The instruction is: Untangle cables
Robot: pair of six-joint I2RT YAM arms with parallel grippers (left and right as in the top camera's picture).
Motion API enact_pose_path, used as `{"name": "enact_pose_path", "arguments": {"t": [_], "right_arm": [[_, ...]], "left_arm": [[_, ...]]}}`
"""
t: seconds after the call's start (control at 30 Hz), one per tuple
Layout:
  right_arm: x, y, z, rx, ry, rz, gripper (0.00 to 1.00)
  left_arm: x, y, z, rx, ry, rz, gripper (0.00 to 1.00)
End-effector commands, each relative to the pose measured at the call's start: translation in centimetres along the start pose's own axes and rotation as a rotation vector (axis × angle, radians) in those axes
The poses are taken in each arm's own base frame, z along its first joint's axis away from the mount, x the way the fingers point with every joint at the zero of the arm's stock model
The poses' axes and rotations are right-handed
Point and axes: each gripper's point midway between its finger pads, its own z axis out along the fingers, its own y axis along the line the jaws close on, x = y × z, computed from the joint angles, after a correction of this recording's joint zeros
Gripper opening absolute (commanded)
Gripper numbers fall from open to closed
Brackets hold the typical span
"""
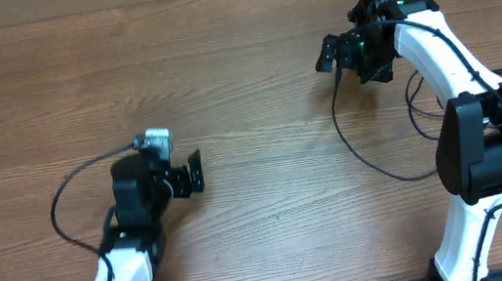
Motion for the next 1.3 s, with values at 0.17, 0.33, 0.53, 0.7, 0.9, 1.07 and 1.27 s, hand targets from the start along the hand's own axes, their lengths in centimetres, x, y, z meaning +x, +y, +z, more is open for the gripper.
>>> {"name": "enact_pose_path", "arguments": {"t": [0.17,0.33,0.53,0.7,0.9,1.07,1.27], "right_arm": [[-0.4,0.2,-0.5,-0.003,-0.018,-0.002,1.0],[-0.4,0.2,-0.5,-0.003,-0.018,-0.002,1.0],[-0.4,0.2,-0.5,-0.003,-0.018,-0.002,1.0],[-0.4,0.2,-0.5,-0.003,-0.018,-0.002,1.0],[-0.4,0.2,-0.5,-0.003,-0.018,-0.002,1.0],[-0.4,0.2,-0.5,-0.003,-0.018,-0.001,1.0],[-0.4,0.2,-0.5,-0.003,-0.018,-0.002,1.0]], "left_arm": [[3.3,0.9,-1.4,-0.057,-0.01,0.02,1.0],[5.0,0.9,-1.8,-0.056,-0.019,0.014,1.0],[6.3,0.9,-2.3,-0.056,-0.049,-0.009,0.99],[6.8,0.8,-2.6,-0.054,-0.076,-0.025,1.0],[7.1,0.8,-2.8,-0.052,-0.07,-0.031,0.99],[7.9,0.7,-3.1,-0.051,-0.04,-0.041,1.0],[8.9,0.7,-3.7,-0.053,-0.002,-0.06,1.0]]}}
